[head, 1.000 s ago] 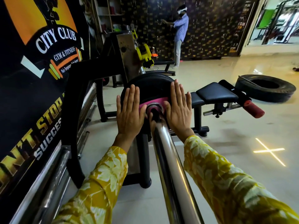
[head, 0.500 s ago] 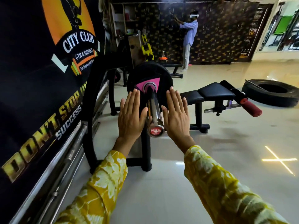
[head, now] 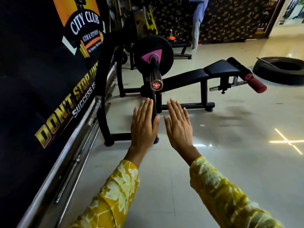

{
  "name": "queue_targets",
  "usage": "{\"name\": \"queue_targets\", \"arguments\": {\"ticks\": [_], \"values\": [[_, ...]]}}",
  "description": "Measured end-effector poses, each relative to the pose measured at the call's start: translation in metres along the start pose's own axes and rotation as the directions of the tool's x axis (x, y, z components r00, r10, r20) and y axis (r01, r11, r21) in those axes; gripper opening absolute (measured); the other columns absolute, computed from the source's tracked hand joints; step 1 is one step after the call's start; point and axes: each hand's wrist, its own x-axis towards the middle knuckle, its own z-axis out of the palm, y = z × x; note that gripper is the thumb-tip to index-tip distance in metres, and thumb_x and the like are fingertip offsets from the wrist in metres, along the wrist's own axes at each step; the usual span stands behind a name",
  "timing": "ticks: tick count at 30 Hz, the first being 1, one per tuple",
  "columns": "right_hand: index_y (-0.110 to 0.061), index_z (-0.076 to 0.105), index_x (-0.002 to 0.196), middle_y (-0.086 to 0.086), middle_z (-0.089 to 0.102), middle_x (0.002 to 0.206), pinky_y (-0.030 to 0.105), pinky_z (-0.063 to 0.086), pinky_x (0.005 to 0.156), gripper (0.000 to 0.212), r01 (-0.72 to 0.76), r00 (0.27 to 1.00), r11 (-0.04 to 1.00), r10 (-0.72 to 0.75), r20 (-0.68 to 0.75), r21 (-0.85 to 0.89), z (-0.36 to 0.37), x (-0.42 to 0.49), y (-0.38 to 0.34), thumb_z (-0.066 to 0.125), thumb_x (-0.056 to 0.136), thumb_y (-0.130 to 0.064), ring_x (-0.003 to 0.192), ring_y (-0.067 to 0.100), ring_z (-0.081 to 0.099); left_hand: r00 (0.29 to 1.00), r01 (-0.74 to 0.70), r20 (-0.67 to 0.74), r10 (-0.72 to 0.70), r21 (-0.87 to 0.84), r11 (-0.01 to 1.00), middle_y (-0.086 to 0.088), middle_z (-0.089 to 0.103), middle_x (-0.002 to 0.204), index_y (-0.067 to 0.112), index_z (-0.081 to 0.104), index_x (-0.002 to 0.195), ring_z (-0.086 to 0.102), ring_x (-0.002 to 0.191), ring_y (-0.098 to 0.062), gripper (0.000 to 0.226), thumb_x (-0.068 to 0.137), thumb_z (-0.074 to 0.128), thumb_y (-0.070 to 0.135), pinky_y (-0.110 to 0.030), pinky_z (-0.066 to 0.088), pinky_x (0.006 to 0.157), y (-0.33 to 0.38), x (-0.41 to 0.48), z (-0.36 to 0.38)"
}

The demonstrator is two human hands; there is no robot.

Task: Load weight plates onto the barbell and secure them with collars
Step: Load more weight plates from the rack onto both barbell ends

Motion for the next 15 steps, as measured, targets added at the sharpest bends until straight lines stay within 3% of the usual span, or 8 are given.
{"name": "queue_targets", "arguments": {"ticks": [5,10,15], "values": [[-0.011,0.024,0.144,0.005,0.021,0.154,0.030,0.003,0.117,0.048,-0.099,0.995,0.995,0.099,0.025,-0.012,-0.004,-0.046,0.010,0.036,0.099,-0.024,0.141,0.012,0.006,0.992,0.011,0.123,0.001,-0.092,0.996,-0.017,0.044,0.141,0.001,0.040,0.136,0.035,0.134,-0.025,0.059,0.098,0.023,0.043,-0.042,0.023,0.112,0.012,-0.033,0.007],[-0.011,0.028,0.142,0.005,0.026,0.152,0.028,0.005,0.116,0.046,-0.204,0.978,0.977,0.206,0.032,-0.069,-0.016,-0.081,0.029,0.037,0.098,-0.024,0.140,0.011,0.010,0.965,-0.019,0.249,0.077,-0.226,0.974,-0.016,0.042,0.144,0.002,0.039,0.138,0.036,0.135,-0.027,0.050,0.096,0.042,0.028,-0.041,0.023,0.113,0.031,-0.058,0.036],[-0.014,0.030,0.142,0.003,0.028,0.152,0.024,0.005,0.115,0.045,-0.346,0.938,0.928,0.344,-0.040,-0.141,-0.043,-0.113,0.061,0.037,0.099,-0.025,0.137,0.003,0.009,0.907,-0.032,0.389,0.159,-0.313,0.949,-0.015,0.037,0.147,0.004,0.035,0.140,0.031,0.138,-0.025,0.051,0.096,0.039,0.030,-0.035,0.017,0.114,0.068,-0.071,0.071]]}}
